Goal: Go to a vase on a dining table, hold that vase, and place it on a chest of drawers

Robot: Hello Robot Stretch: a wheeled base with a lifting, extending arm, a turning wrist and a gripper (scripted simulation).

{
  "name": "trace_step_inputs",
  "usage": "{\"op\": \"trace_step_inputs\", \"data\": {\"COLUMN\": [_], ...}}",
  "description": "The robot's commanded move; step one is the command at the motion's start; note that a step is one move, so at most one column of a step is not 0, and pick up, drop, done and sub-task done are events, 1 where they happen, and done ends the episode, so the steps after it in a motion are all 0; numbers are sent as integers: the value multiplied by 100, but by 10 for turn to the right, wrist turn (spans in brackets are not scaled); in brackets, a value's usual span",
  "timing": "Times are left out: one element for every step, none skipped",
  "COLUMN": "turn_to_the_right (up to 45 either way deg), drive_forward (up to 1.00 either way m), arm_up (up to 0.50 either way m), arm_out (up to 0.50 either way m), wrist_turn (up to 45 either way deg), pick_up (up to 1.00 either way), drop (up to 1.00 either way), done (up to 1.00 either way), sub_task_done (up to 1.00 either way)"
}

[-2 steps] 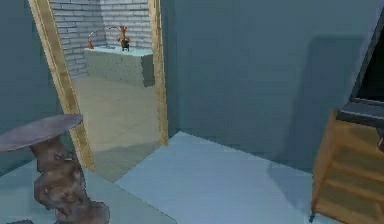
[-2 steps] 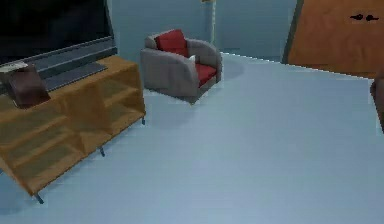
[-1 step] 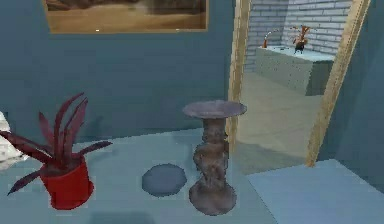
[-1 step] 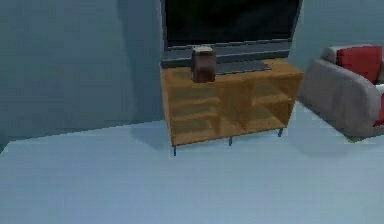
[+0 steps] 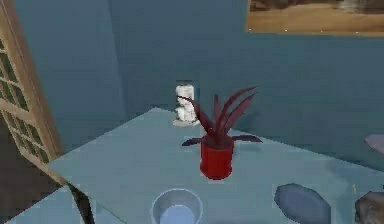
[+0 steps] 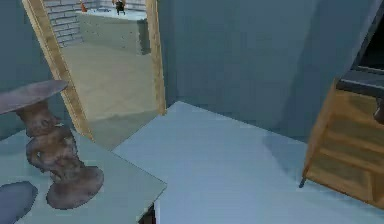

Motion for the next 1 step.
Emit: {"op": "trace_step_inputs", "data": {"turn_to_the_right": [-330], "drive_forward": [0], "arm_up": [0], "arm_out": [0], "wrist_turn": [0], "pick_up": [0], "drop": [0], "done": [0], "sub_task_done": [0]}}
